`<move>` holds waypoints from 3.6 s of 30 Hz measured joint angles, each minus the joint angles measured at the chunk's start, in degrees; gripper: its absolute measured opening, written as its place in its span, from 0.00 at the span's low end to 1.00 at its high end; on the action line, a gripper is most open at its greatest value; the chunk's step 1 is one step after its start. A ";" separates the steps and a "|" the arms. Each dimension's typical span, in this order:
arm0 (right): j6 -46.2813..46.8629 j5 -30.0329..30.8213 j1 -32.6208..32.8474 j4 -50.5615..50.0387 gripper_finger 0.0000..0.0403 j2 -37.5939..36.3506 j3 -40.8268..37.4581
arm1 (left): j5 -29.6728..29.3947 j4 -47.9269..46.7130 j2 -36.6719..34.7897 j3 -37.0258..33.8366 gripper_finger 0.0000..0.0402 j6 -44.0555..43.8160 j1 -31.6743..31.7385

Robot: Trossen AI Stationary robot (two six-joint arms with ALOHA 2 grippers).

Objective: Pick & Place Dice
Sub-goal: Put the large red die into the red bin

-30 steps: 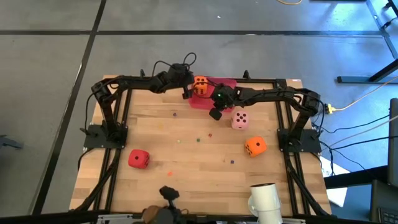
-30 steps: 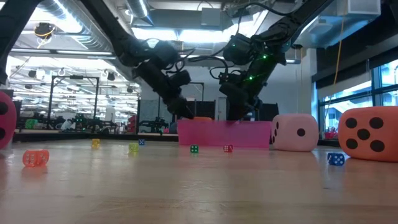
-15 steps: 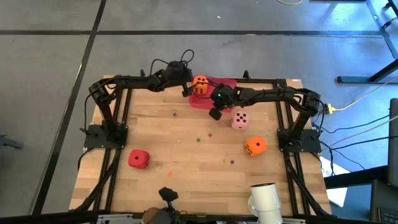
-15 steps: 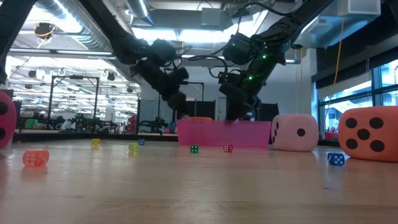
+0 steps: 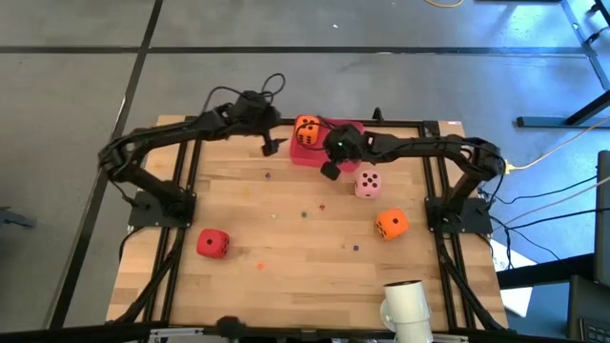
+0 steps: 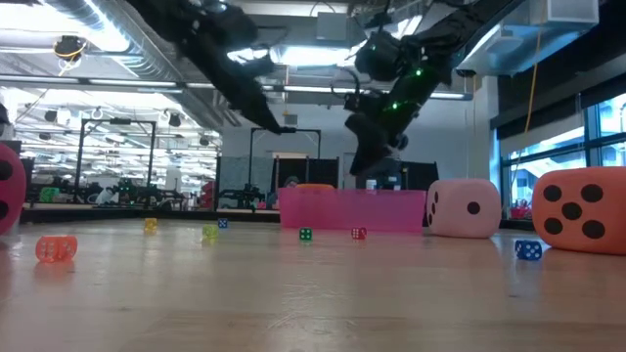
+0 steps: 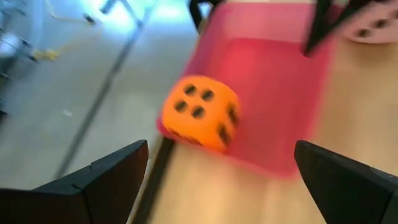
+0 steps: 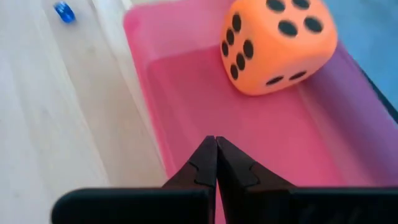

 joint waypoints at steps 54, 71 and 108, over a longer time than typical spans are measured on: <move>1.24 -0.02 3.47 0.84 0.02 -3.86 0.02 | -18.05 -40.35 -22.18 -18.60 1.00 -61.94 -82.33; 1.92 -0.02 3.47 1.14 0.02 -3.83 0.02 | -18.92 -42.05 -20.97 -18.53 1.00 -68.39 -86.60; 1.72 -0.04 3.47 1.32 0.02 -3.83 0.02 | -19.60 -39.55 -22.49 -23.28 1.00 -71.74 -86.52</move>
